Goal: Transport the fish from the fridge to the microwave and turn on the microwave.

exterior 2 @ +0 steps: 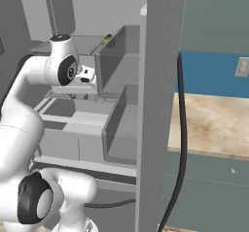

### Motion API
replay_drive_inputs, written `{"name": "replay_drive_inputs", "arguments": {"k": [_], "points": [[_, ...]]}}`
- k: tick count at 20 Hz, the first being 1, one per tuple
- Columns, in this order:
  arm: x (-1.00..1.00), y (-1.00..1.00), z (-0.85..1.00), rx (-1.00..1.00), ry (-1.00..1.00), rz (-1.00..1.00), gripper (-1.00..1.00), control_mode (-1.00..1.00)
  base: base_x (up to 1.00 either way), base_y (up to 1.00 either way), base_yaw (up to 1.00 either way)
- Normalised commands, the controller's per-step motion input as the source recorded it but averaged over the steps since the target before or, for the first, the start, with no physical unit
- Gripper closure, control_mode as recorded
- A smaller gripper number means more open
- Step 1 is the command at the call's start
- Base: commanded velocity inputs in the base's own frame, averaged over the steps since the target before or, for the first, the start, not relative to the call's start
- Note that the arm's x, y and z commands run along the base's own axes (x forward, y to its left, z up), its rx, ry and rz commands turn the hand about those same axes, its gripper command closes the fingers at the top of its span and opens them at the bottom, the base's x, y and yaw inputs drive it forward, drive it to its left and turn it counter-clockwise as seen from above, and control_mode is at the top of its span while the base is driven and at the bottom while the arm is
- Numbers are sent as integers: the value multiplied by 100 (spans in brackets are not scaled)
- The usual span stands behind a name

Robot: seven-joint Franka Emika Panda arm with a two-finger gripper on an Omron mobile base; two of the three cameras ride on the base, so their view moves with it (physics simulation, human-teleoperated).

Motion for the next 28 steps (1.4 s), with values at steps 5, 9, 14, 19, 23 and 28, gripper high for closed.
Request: {"name": "replay_drive_inputs", "arguments": {"k": [5, 9, 14, 19, 23, 28], "points": [[-43, 0, -1, 0, -5, 3, -100, -100, 0, 0, 0], [-64, 0, 0, 0, -16, 1, -100, -100, 0, 0, 0], [-36, 0, 0, 0, -26, 0, -100, -100, 0, 0, 0], [-3, 0, 5, 0, -18, 0, -100, -100, 0, 0, 0], [0, 0, 19, 0, -14, 0, -100, -100, 0, 0, 0], [4, 0, 22, 0, -5, 0, -100, -100, 0, 0, 0]]}}
